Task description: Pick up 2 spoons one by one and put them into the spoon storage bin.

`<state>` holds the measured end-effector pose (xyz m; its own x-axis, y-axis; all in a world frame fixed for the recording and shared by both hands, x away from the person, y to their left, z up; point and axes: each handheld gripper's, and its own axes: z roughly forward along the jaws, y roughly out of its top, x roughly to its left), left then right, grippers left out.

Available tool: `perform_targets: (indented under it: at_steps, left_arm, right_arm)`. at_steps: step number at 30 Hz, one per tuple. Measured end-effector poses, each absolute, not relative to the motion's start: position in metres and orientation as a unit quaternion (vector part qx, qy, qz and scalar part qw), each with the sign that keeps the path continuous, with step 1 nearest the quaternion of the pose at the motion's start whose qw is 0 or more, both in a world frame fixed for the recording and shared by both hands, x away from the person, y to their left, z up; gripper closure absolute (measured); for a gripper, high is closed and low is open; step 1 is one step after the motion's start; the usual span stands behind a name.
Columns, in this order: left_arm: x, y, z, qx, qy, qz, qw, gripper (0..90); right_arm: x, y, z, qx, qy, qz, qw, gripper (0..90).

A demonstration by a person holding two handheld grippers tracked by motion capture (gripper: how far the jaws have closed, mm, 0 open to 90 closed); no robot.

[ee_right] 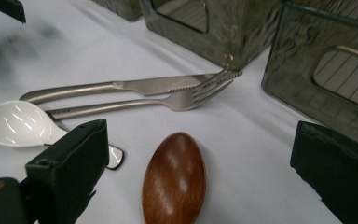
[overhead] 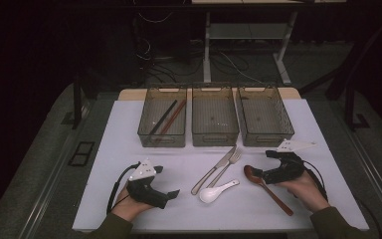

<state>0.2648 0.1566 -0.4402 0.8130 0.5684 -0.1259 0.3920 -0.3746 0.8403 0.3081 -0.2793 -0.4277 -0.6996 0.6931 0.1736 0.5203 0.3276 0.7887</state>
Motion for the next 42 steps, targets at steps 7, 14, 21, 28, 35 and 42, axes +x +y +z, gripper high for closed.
perform_targets:
  at_steps: [7,14,21,28,35,42]
  left_arm:
    - [0.265,0.157,-0.44,0.824,0.291,0.091,0.478,0.0]
    - [0.266,0.157,-0.441,0.825,0.289,0.089,0.478,0.0]
    - [0.266,0.156,-0.441,0.826,0.288,0.086,0.477,0.0]
    - [0.266,0.156,-0.442,0.826,0.287,0.084,0.478,0.0]
    - [0.266,0.156,-0.442,0.826,0.287,0.083,0.478,0.0]
    - [0.266,0.156,-0.442,0.827,0.286,0.081,0.478,0.0]
  right_arm:
    - [0.307,-0.28,-0.43,0.368,0.818,0.435,0.086,13.8]
    - [0.303,-0.278,-0.429,0.384,0.816,0.417,0.11,31.8]
    - [0.302,-0.277,-0.431,0.4,0.815,0.409,0.093,39.6]
    - [0.303,-0.274,-0.435,0.401,0.818,0.404,0.075,41.9]
    - [0.304,-0.272,-0.44,0.404,0.822,0.396,0.064,45.9]
    - [0.304,-0.272,-0.444,0.406,0.825,0.389,0.055,48.5]
